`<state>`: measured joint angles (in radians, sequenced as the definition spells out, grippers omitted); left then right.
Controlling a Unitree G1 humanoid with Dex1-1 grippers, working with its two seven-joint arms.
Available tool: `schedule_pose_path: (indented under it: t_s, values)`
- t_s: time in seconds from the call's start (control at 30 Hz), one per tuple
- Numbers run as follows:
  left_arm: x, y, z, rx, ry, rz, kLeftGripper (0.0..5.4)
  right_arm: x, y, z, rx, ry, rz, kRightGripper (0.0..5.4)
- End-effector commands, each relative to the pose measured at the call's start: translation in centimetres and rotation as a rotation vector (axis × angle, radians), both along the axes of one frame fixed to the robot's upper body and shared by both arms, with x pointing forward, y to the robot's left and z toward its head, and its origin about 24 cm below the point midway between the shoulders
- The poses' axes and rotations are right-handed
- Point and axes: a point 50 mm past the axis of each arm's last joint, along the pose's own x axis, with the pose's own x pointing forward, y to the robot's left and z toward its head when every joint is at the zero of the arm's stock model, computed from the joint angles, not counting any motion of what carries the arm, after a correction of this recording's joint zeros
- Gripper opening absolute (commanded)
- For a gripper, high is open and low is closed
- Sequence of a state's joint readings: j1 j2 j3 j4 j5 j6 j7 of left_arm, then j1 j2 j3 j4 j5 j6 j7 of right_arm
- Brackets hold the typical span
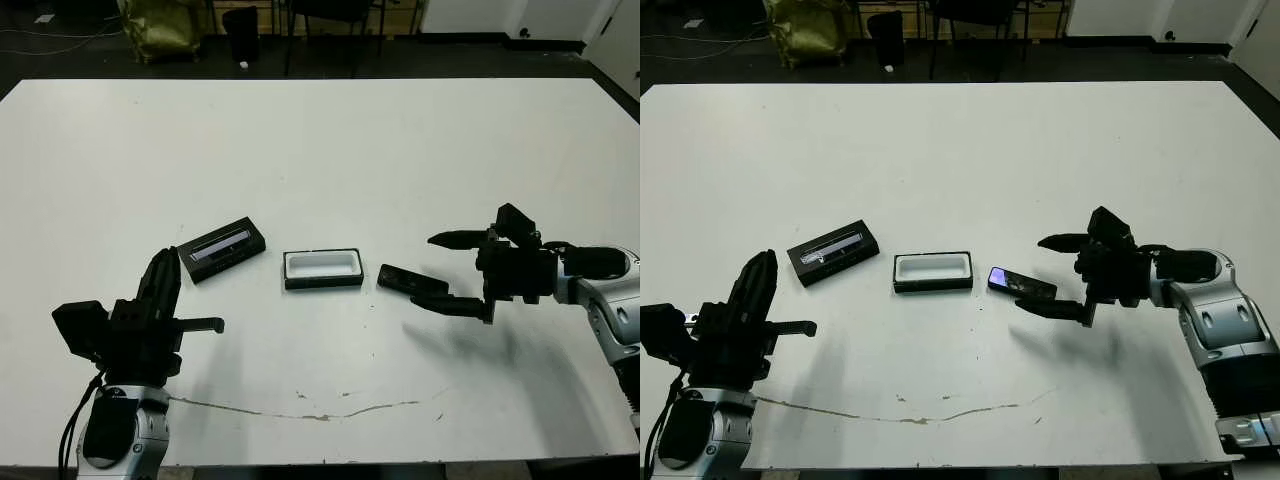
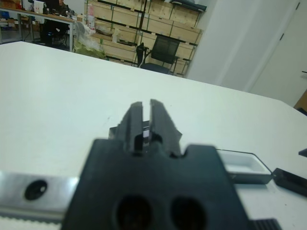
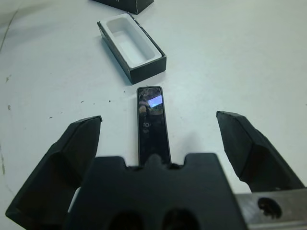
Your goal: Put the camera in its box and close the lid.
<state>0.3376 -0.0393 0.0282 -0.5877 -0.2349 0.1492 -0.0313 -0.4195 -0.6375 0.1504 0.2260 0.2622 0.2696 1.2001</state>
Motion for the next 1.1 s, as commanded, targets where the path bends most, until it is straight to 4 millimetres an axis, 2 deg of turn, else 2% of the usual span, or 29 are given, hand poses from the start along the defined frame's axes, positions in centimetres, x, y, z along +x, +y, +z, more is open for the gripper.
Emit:
schedule_pose_path:
  t_s: [0.03, 0.67, 0.77, 1.1]
  values:
    - [-0.1, 0.1, -0.5, 0.010, 0.037, 0.001, 0.00, -0.2, -0.1, -0.8, -0.002, 0.023, 0.006, 5.39]
    - [-0.3, 0.2, -0.5, 0.011, 0.033, -0.004, 0.00, -0.8, -0.3, -2.8, -0.093, 0.089, -0.040, 5.39]
    - [-0.2, 0.2, -0.6, 0.009, 0.036, 0.000, 0.00, -0.9, -0.3, -3.1, -0.095, 0.094, -0.049, 5.02]
    - [-0.2, 0.1, -0.6, 0.010, 0.037, 0.002, 0.00, -1.0, -0.3, -3.7, -0.143, 0.063, -0.065, 2.77]
